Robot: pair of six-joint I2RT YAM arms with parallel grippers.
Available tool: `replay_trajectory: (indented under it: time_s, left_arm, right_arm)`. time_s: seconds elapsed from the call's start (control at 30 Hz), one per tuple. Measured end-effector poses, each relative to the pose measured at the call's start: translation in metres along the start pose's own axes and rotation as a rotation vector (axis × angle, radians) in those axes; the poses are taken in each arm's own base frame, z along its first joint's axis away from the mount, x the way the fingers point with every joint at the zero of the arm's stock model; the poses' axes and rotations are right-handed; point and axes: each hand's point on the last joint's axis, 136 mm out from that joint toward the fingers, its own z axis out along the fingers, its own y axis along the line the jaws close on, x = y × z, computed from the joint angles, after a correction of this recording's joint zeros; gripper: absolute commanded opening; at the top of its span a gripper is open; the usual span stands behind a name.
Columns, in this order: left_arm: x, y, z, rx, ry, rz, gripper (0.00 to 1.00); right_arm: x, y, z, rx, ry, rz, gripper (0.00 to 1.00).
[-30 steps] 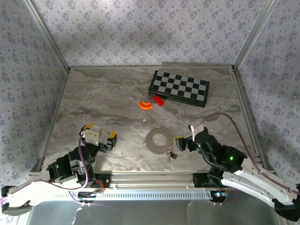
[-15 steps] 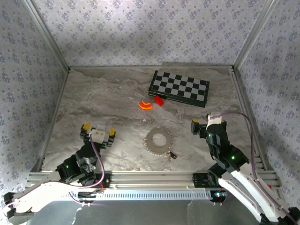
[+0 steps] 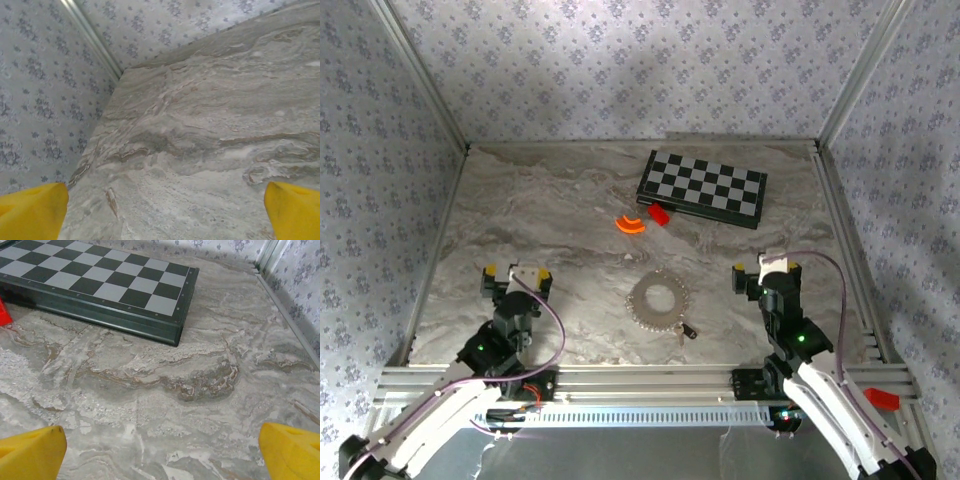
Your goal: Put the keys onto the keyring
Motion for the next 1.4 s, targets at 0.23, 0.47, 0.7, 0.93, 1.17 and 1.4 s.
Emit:
replay_trajectory:
  time_s: [0.23, 0.47, 0.7, 0.93, 1.17, 1.4]
  left_arm:
    - [0.011, 0.012, 0.015, -0.045, 0.035, -0.081, 1.0]
    - [0.024, 0.011, 0.028, -0.049, 0.097, -0.09, 1.0]
    - [0.032, 0.012, 0.041, -0.06, 0.131, -0.113, 1.0]
    - [0.033, 0.025, 0.054, -0.098, 0.13, -0.182, 1.0]
    - [0.038, 0.025, 0.067, -0.086, 0.139, -0.232, 1.0]
    - [0.041, 0.021, 0.082, -0.071, 0.163, -0.242, 0.99]
  right_arm:
    - [0.013, -0.003, 0.008, 0.024, -0.018, -0.028, 1.0]
    - [0.011, -0.012, 0.016, 0.066, -0.032, -0.015, 1.0]
    - [0.014, -0.015, 0.028, 0.093, -0.009, -0.026, 1.0]
    - [0.016, -0.019, 0.044, 0.101, 0.003, -0.011, 1.0]
    - [0.012, -0.016, 0.061, 0.08, -0.017, 0.004, 1.0]
    - [0.004, -0.009, 0.075, 0.045, -0.065, 0.002, 1.0]
